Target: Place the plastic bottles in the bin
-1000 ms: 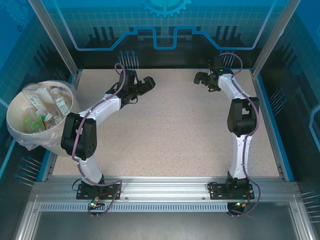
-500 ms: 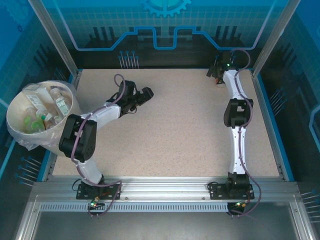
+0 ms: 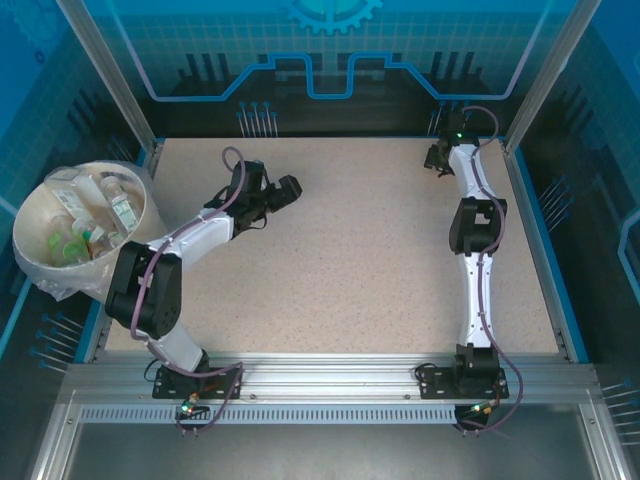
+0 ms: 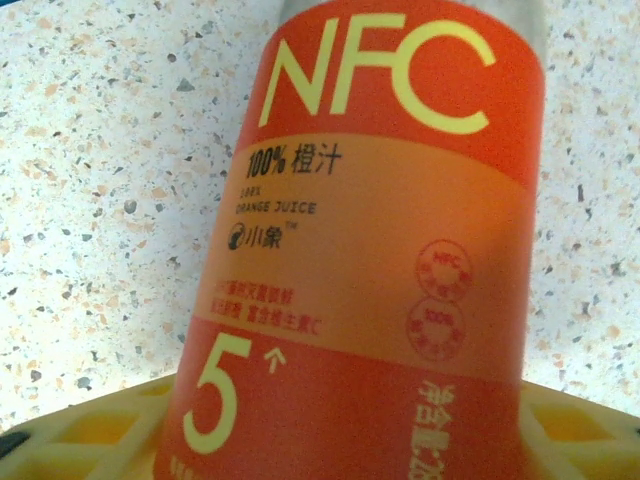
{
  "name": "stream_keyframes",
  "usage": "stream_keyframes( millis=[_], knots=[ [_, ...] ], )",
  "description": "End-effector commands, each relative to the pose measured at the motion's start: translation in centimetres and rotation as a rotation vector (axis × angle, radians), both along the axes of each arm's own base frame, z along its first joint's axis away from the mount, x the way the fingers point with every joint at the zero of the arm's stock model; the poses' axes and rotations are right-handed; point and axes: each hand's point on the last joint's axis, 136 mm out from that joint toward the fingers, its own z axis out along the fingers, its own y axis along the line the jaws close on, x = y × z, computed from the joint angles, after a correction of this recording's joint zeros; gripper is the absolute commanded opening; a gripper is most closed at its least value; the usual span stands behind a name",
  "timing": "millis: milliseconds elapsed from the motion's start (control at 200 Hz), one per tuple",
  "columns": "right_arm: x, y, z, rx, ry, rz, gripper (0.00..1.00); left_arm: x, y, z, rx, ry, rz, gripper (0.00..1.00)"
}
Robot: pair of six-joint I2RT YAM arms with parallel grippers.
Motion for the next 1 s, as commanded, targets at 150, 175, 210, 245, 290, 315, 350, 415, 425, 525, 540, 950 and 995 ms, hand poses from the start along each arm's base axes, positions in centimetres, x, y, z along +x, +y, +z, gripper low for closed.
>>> stream_keyframes(
  millis=[150,175,210,245,290,315,350,415,425,525,540,950,995],
  knots=[
    [-2.3,2.2,5.2,-0.011,-0.068,0.081,0.52,-1.9,-1.4,2.9,-0.022,-0.062,-0.103,0.99],
    [-2.9,2.8,5.8,0.002,-0.079,0.102,0.52,-2.2,-1.5,3.3,-0.024,-0.071,-0.112,0.99],
    [-3.8,3.8,7.3,0.019,-0.105,0.136,0.52,-2.7,-1.4,3.9,-0.022,-0.089,-0.114,0.99],
    [-4.9,5.1,8.9,0.038,-0.135,0.175,0.51,-3.2,-1.2,4.6,-0.029,-0.109,-0.113,0.99],
    [-6.5,6.5,10.1,0.057,-0.160,0.222,0.50,-3.9,-1.3,5.5,-0.046,-0.133,-0.131,0.99],
    [-7.4,7.4,10.6,0.068,-0.172,0.250,0.49,-4.4,-1.7,6.0,-0.063,-0.145,-0.153,0.99],
    [-8.7,8.7,11.7,0.084,-0.196,0.290,0.48,-5.1,-2.3,6.8,-0.092,-0.154,-0.193,0.99],
    [-11.3,10.9,13.1,0.125,-0.226,0.356,0.48,-6.4,-3.6,8.2,-0.156,-0.166,-0.263,0.99],
    [-11.7,11.3,13.3,0.134,-0.230,0.367,0.48,-6.6,-3.9,8.3,-0.166,-0.166,-0.275,0.99],
    [-15.6,15.5,15.8,0.221,-0.310,0.482,0.47,-8.8,-6.1,10.5,-0.284,-0.213,-0.364,0.99],
    [-16.2,16.0,16.0,0.230,-0.319,0.498,0.47,-9.1,-6.4,10.8,-0.299,-0.218,-0.373,0.99],
    [-32.6,28.7,21.9,0.498,-0.449,0.934,0.46,-16.1,-12.2,16.7,-0.410,-0.317,-0.549,0.99],
    [-34.2,29.6,22.2,0.529,-0.450,0.975,0.46,-16.2,-12.3,16.5,-0.396,-0.315,-0.532,0.99]
  ],
)
